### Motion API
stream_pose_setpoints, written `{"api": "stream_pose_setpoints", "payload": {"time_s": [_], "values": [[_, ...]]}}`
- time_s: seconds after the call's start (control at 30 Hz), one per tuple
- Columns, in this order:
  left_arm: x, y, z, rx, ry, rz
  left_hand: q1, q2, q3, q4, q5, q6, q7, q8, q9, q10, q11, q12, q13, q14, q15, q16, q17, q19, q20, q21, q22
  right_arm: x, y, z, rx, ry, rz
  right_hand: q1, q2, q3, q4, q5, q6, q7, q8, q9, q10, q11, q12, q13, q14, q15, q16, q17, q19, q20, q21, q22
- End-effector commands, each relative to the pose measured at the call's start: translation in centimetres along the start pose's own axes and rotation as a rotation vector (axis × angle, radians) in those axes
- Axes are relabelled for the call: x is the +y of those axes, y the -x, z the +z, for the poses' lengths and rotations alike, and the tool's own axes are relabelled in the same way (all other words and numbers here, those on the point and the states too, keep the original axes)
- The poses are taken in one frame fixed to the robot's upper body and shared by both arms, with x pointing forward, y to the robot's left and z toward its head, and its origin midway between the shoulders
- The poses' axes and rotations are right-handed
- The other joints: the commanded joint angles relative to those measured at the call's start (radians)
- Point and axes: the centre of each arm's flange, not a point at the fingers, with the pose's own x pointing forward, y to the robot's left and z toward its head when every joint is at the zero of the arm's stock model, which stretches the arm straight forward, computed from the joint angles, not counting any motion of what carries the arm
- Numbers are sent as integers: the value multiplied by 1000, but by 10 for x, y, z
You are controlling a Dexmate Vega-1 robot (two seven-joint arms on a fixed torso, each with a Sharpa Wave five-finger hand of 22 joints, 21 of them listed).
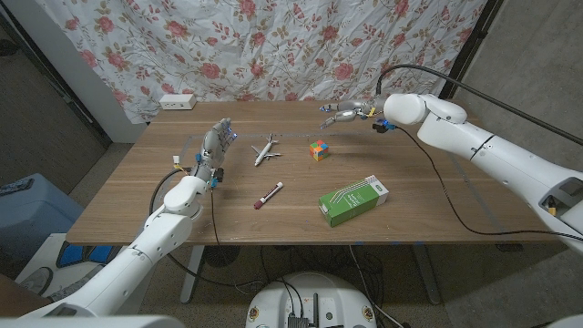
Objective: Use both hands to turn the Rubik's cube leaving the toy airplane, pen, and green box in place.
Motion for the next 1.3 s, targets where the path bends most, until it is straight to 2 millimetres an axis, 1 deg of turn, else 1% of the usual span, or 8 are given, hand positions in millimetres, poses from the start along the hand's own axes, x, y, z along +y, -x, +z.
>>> {"api": "stream_pose_setpoints", "payload": {"time_s": [0.03,0.27,0.4,0.87,1.0,1.07,1.13,1.3], "values": [[1,5,-6,15,0,19,-1,55,0,-3,4,-7,-5,-1,2,-2,0,-2,3,1,-49,3,5,1,-29,4,6,-14,-14,15,13,168,118,23,-1,14,0,1,-7,-11,11,3,-11,-7,6,6,-3,17,7,0,-4,12,5,2],[3,12,-9,25,-2,40,-2,57,0,-1,4,4,2,4,2,11,6,2,3,12,-45,6,5,8,-28,7,6,-16,-21,21,17,220,158,52,-9,24,-2,3,-13,-13,17,5,-10,-12,10,7,0,27,12,-2,-5,31,6,1],[3,17,-11,18,-3,63,-2,58,0,-1,4,5,1,4,2,12,6,2,3,13,-46,6,5,9,-28,7,6,-17,-24,22,21,248,181,69,-17,30,-3,5,-11,2,22,6,-11,-13,11,8,-2,30,13,-4,-9,36,5,1],[3,33,-13,18,15,108,-1,59,1,-1,5,12,4,5,2,19,9,3,3,22,-45,7,5,13,-29,7,5,-13,-36,27,36,381,226,106,-29,42,-3,6,-23,12,24,7,-9,-20,15,10,-4,33,16,-6,-14,34,7,1],[2,36,-13,24,16,115,-1,59,1,0,5,14,5,5,2,19,10,3,3,22,-44,6,5,13,-29,7,5,-10,-40,29,44,423,223,129,-34,51,-3,5,-14,9,32,8,4,-22,21,11,8,31,22,-7,-4,31,11,1],[2,37,-12,29,13,118,-1,59,1,0,5,13,5,5,2,19,9,3,3,22,-44,6,5,13,-28,7,5,-9,-40,30,48,434,220,151,-40,59,-3,5,-8,10,37,9,16,-23,25,12,23,27,28,-8,12,23,16,1],[2,37,-12,34,17,114,-1,60,2,0,5,13,6,5,2,19,9,2,3,22,-44,6,5,14,-29,7,5,-7,-42,31,49,465,210,180,-53,67,-4,4,12,9,48,10,32,-27,30,13,37,19,33,-9,31,5,21,1],[2,37,-14,44,19,97,-2,60,2,0,5,13,6,4,2,20,11,2,3,22,-44,5,5,15,-28,7,5,-3,-46,31,40,494,217,219,-73,77,-4,5,37,3,60,11,57,-34,36,14,59,6,41,-11,56,-5,24,1]]}}
